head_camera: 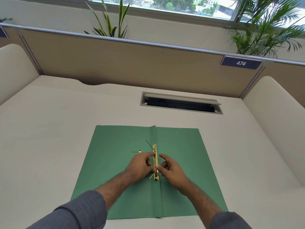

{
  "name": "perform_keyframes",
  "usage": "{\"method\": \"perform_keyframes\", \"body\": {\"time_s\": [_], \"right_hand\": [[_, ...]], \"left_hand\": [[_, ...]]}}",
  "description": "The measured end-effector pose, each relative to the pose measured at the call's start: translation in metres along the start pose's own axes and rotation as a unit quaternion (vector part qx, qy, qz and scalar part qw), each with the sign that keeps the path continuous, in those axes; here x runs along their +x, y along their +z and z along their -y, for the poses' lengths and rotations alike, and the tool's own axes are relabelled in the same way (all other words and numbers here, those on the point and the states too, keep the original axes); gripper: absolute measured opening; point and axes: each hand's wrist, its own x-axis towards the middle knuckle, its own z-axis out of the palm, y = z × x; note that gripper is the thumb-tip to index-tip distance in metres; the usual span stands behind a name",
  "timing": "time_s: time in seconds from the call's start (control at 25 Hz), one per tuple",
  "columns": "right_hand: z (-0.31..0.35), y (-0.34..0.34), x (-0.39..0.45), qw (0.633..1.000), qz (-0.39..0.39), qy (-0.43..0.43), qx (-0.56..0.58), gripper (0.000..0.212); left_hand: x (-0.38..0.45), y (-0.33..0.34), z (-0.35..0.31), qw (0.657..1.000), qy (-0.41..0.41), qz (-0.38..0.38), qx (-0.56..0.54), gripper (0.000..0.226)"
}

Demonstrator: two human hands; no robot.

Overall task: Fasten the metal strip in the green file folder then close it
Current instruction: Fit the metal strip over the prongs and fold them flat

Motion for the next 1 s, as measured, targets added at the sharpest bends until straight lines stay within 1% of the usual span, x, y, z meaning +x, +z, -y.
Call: {"method": "perform_keyframes", "body": {"time_s": [0.08,0.2,0.28,0.36,0.48,0.52,0.64,0.8,1.0], "right_hand": [[0.002,0.001,0.0,1.0,-0.005,0.001,-0.013,0.059],[0.002,-0.001,-0.008,0.998,0.024,0.02,-0.052,0.064],[0.001,-0.006,-0.012,0.995,0.036,0.037,-0.082,0.062],[0.001,-0.009,-0.015,0.992,0.03,0.044,-0.111,0.053],[0.001,-0.005,-0.018,0.989,-0.001,0.049,-0.138,0.024],[0.0,-0.002,-0.02,0.989,-0.013,0.048,-0.142,0.019],[-0.003,0.008,-0.028,0.988,-0.04,0.043,-0.145,0.017],[-0.002,0.018,-0.031,0.987,-0.041,0.043,-0.15,0.019],[-0.001,0.024,-0.037,0.991,-0.043,0.051,-0.112,0.015]], "left_hand": [[0.002,-0.001,0.002,1.0,0.004,0.003,0.006,0.067],[0.0,0.002,0.001,0.999,0.006,0.013,0.037,0.067],[0.0,0.006,0.0,0.999,0.003,0.015,0.049,0.067],[0.002,0.007,-0.002,0.998,-0.005,0.018,0.064,0.067],[0.007,0.002,-0.005,0.995,-0.009,0.033,0.097,0.067],[0.008,0.001,-0.005,0.993,-0.008,0.042,0.111,0.067],[0.006,0.003,-0.008,0.99,-0.015,0.057,0.127,0.072],[0.005,0.007,-0.008,0.989,-0.03,0.048,0.136,0.077],[0.005,0.008,-0.01,0.99,-0.039,0.043,0.131,0.077]]}}
